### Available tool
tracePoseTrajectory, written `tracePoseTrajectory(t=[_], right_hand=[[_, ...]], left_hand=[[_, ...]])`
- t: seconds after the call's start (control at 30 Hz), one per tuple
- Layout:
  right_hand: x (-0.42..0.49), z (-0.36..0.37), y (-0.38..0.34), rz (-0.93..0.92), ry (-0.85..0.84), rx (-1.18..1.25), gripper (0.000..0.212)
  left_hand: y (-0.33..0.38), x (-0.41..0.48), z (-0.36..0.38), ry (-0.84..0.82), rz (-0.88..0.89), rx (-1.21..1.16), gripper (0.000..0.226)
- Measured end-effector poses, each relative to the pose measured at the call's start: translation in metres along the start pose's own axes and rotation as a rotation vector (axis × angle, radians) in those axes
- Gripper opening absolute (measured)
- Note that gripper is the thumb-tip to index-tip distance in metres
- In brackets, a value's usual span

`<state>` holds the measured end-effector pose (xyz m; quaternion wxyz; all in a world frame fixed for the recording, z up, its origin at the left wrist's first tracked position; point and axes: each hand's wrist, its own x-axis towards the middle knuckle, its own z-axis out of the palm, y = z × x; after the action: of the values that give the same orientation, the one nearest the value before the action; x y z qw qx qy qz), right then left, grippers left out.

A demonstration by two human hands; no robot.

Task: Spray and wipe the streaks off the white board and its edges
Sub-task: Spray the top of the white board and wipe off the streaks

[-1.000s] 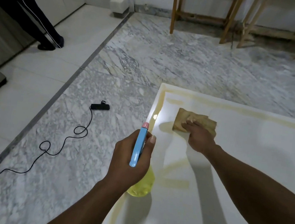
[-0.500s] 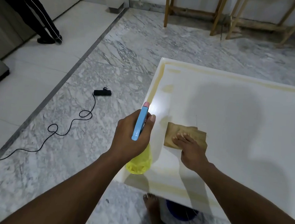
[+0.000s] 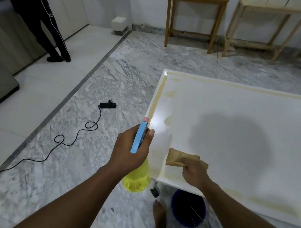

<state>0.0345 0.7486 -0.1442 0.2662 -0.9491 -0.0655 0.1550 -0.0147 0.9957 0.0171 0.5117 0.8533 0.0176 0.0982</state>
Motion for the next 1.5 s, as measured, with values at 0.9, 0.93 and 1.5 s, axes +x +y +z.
tracePoseTrajectory(t=[0.9, 0.93, 1.5], right_hand=[[0.490, -0.144, -0.029, -0.121, -0.086, -0.298, 0.060], [0.490, -0.128, -0.023, -0.123, -0.101, -0.308, 0.063], [0.332, -0.059, -0.002, -0.301, 0.083, -0.127, 0.059]], left_hand=[[-0.056, 0.290, 0.046, 0.034, -0.069, -0.018, 0.030], [-0.061, 0.290, 0.047, 0.033, -0.079, -0.016, 0.028], [-0.054, 0.234, 0.026, 0.032, -0.064, 0.013, 0.030]])
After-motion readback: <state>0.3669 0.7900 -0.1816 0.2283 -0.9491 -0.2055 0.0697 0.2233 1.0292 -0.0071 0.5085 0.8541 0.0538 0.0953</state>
